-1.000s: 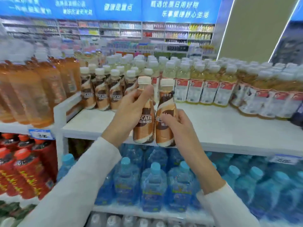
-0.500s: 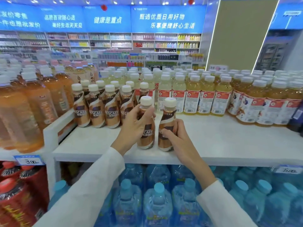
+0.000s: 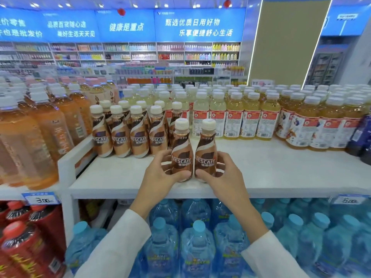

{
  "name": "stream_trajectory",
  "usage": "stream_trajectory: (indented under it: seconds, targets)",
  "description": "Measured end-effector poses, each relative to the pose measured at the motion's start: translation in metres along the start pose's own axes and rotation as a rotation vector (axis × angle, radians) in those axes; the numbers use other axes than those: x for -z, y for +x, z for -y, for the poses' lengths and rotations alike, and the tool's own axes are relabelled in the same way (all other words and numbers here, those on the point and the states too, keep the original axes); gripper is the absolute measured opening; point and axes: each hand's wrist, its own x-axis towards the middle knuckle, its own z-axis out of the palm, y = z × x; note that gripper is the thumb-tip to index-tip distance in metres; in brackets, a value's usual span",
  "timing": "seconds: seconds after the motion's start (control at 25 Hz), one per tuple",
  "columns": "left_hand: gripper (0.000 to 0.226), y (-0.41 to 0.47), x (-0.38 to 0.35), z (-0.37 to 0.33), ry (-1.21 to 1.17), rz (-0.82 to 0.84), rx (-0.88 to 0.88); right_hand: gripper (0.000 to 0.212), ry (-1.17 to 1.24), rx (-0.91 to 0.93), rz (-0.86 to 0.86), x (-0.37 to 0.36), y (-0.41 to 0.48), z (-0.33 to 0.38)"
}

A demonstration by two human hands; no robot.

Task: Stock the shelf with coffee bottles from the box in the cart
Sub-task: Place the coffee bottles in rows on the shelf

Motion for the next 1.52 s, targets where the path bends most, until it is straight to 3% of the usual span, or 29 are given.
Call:
stream_trajectory:
  seconds: [0.2,0.52,0.8,1.04,1.28,1.52]
  targets:
    - [0.072,-0.008,-0.003,-0.002,0.009,-0.049,-0.031,0.06,-0.012,0.012,0.122,0.005,0.001,0.0]
    - [0.051,-0.023,-0.017,-0.011,0.057,-0.266,-0.072,0.051,-0.001,-0.004,-0.081,-0.015,-0.009,0.003]
    - [0.054,-0.024,0.053,0.008,0.151,-0.439,0.015,0.052,-0.098,-0.014,0.028,-0.071,0.054,0.02]
    - [0.051,-0.031,0.107,0.018,0.21,-0.546,0.021,0.059,-0.107,-0.004,0.024,-0.095,0.078,0.014]
    - [0.061,-0.025,0.124,0.021,0.304,-0.57,0.059,0.057,-0.13,0.03,0.035,-0.097,0.079,0.008]
    - [0.053,-0.011,0.128,0.016,0.455,-0.657,0.126,0.062,-0.16,0.036,0.013,-0.102,0.085,0.002]
